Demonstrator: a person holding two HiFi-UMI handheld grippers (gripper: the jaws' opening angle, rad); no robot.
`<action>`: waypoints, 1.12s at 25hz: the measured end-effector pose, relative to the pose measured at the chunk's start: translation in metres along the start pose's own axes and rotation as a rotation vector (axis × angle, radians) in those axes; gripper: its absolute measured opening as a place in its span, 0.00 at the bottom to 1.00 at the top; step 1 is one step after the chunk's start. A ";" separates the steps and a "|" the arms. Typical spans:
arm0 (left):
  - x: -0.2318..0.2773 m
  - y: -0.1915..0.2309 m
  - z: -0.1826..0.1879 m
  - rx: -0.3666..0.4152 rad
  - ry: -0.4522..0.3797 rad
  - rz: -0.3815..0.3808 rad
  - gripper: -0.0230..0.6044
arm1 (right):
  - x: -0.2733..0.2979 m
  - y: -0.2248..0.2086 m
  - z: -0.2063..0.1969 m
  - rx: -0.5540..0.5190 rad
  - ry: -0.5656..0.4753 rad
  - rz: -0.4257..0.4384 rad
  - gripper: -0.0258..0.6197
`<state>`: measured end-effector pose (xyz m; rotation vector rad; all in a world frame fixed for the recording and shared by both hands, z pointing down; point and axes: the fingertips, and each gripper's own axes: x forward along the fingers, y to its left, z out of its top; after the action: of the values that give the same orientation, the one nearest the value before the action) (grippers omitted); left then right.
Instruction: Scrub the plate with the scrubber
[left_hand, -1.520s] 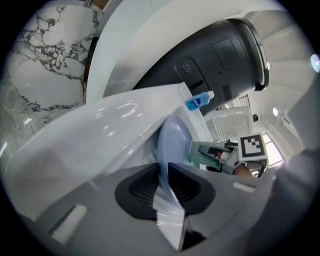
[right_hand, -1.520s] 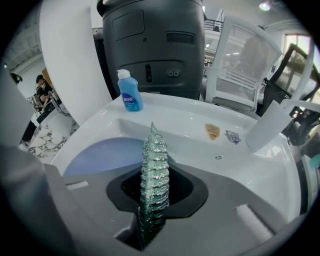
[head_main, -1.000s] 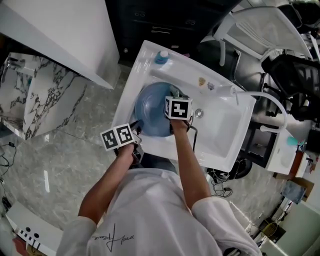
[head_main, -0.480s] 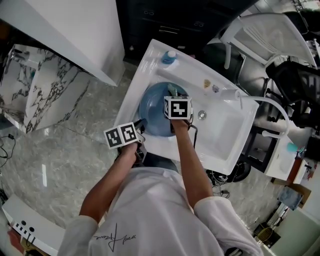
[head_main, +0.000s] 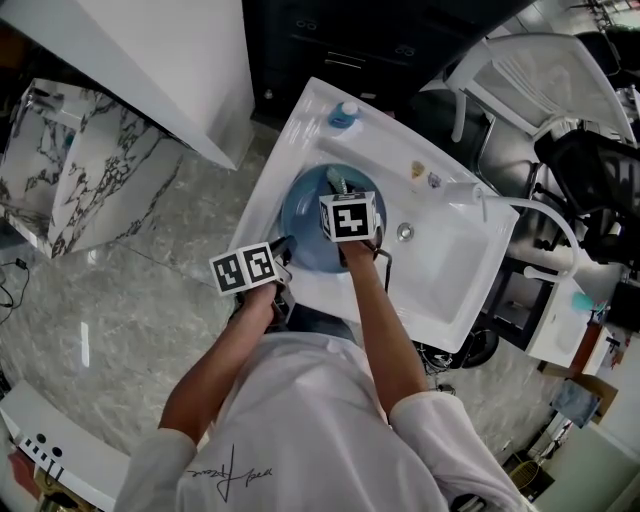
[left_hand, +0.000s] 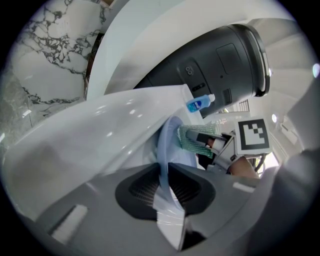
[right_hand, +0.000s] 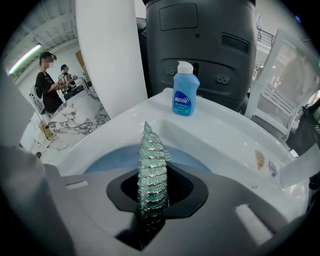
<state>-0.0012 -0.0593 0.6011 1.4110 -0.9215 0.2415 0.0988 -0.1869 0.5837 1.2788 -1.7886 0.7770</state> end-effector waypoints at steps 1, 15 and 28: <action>0.000 0.000 0.000 -0.001 0.000 0.000 0.20 | 0.000 0.002 0.000 -0.010 0.000 0.004 0.13; -0.002 -0.001 -0.001 -0.040 -0.015 -0.016 0.20 | -0.002 0.034 -0.002 -0.210 0.007 0.131 0.13; -0.002 0.000 0.000 -0.057 -0.024 -0.021 0.20 | -0.006 0.065 -0.016 -0.440 -0.023 0.276 0.13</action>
<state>-0.0022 -0.0586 0.5996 1.3729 -0.9257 0.1811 0.0423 -0.1508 0.5843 0.7668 -2.0398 0.4736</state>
